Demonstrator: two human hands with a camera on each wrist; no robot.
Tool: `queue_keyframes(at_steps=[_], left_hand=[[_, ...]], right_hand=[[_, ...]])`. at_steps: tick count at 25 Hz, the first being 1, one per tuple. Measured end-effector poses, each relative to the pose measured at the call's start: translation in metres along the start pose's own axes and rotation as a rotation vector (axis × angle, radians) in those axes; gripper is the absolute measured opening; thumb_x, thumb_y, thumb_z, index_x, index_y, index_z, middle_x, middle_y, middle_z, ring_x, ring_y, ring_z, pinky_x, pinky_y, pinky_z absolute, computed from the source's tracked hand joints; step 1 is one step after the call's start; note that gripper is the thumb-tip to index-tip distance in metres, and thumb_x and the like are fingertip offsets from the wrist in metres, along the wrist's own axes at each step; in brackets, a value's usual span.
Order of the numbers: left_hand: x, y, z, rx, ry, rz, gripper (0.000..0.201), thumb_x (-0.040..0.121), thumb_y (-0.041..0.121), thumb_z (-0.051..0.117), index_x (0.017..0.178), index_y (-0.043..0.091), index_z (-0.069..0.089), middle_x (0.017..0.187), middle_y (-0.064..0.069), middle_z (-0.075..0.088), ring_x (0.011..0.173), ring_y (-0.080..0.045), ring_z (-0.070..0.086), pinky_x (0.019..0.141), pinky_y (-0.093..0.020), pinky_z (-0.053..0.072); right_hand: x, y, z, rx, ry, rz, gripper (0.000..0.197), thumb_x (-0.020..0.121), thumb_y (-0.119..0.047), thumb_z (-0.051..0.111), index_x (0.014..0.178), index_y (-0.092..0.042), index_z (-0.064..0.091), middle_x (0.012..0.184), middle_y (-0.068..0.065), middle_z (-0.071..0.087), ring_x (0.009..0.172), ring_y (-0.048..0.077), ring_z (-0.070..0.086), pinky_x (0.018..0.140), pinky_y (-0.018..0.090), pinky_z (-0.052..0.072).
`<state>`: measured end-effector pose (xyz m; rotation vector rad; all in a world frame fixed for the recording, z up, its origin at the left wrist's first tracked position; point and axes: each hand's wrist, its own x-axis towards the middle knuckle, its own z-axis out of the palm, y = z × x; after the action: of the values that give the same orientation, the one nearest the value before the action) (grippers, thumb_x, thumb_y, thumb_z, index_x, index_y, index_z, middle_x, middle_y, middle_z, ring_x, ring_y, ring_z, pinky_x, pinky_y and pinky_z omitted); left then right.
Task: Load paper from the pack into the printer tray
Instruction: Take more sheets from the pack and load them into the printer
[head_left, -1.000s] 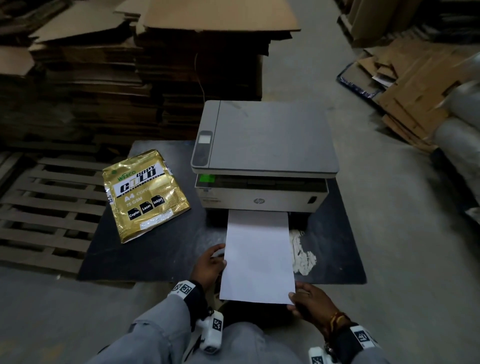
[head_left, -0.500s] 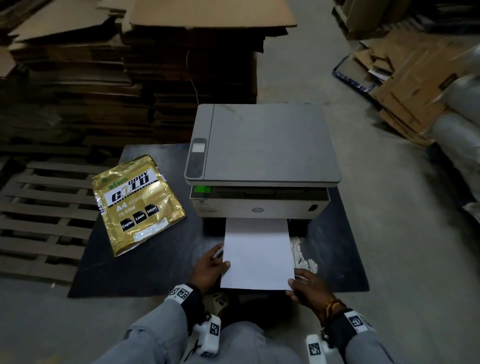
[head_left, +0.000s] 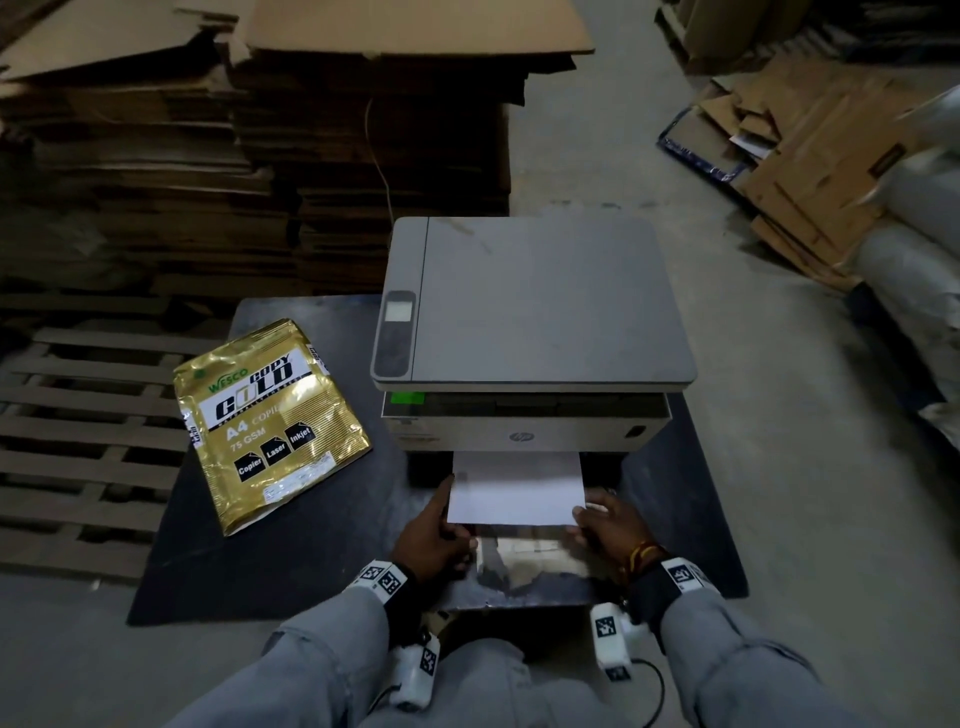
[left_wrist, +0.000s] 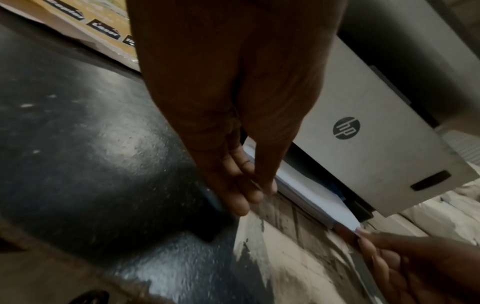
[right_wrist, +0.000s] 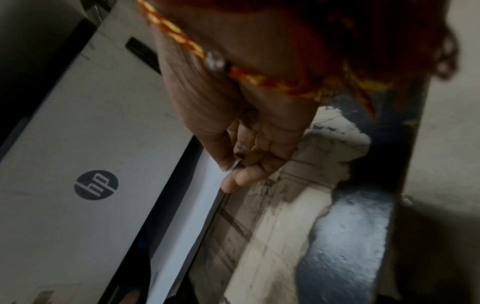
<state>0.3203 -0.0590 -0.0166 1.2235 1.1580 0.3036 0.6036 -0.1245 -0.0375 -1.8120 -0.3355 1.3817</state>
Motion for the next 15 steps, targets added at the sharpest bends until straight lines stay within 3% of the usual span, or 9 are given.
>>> queue_keyframes(at_steps=[2, 5, 7, 12, 15], left_hand=[[0.008, 0.000, -0.003, -0.024, 0.016, -0.033, 0.093, 0.088, -0.002, 0.071, 0.149, 0.058, 0.034, 0.073, -0.010, 0.074, 0.066, -0.024, 0.072, 0.064, -0.041, 0.063], [0.020, 0.002, -0.009, -0.077, 0.028, -0.075, 0.089, 0.090, -0.002, 0.069, 0.147, 0.058, 0.037, 0.075, -0.013, 0.071, 0.066, -0.027, 0.066, 0.061, -0.037, 0.057], [0.025, 0.006, -0.011, -0.115, 0.049, -0.103, 0.083, 0.093, -0.005, 0.064, 0.144, 0.056, 0.040, 0.078, -0.016, 0.071, 0.066, -0.027, 0.063, 0.058, -0.035, 0.055], [0.034, 0.016, -0.013, -0.135, 0.143, -0.149, 0.054, 0.094, -0.007, 0.062, 0.132, 0.031, 0.053, 0.078, -0.017, 0.070, 0.059, -0.026, 0.061, 0.062, -0.039, 0.054], [0.040, 0.023, -0.015, -0.098, 0.184, -0.163, 0.039, 0.095, -0.008, 0.060, 0.124, 0.016, 0.053, 0.086, -0.020, 0.061, 0.056, -0.024, 0.059, 0.062, -0.039, 0.053]], right_hand=[[0.006, -0.008, 0.005, -0.011, 0.028, -0.004, 0.023, 0.092, 0.004, 0.064, 0.115, 0.005, 0.060, 0.088, 0.020, 0.069, 0.069, 0.031, 0.063, 0.048, 0.027, 0.053], [0.010, -0.018, 0.010, -0.009, 0.063, -0.013, 0.023, 0.092, 0.005, 0.064, 0.114, 0.005, 0.057, 0.084, 0.020, 0.068, 0.061, 0.028, 0.061, 0.041, 0.026, 0.053], [0.012, -0.022, 0.011, -0.026, 0.082, -0.010, 0.023, 0.093, 0.002, 0.065, 0.114, 0.000, 0.056, 0.083, 0.016, 0.069, 0.065, 0.030, 0.062, 0.044, 0.028, 0.057], [0.022, -0.023, 0.011, -0.057, 0.111, 0.015, 0.031, 0.092, -0.005, 0.069, 0.121, -0.001, 0.057, 0.082, 0.016, 0.074, 0.060, 0.027, 0.064, 0.056, 0.035, 0.058], [0.023, -0.028, 0.011, -0.055, 0.121, 0.010, 0.029, 0.093, -0.005, 0.068, 0.120, -0.002, 0.057, 0.082, 0.018, 0.074, 0.050, 0.019, 0.064, 0.051, 0.031, 0.056]])
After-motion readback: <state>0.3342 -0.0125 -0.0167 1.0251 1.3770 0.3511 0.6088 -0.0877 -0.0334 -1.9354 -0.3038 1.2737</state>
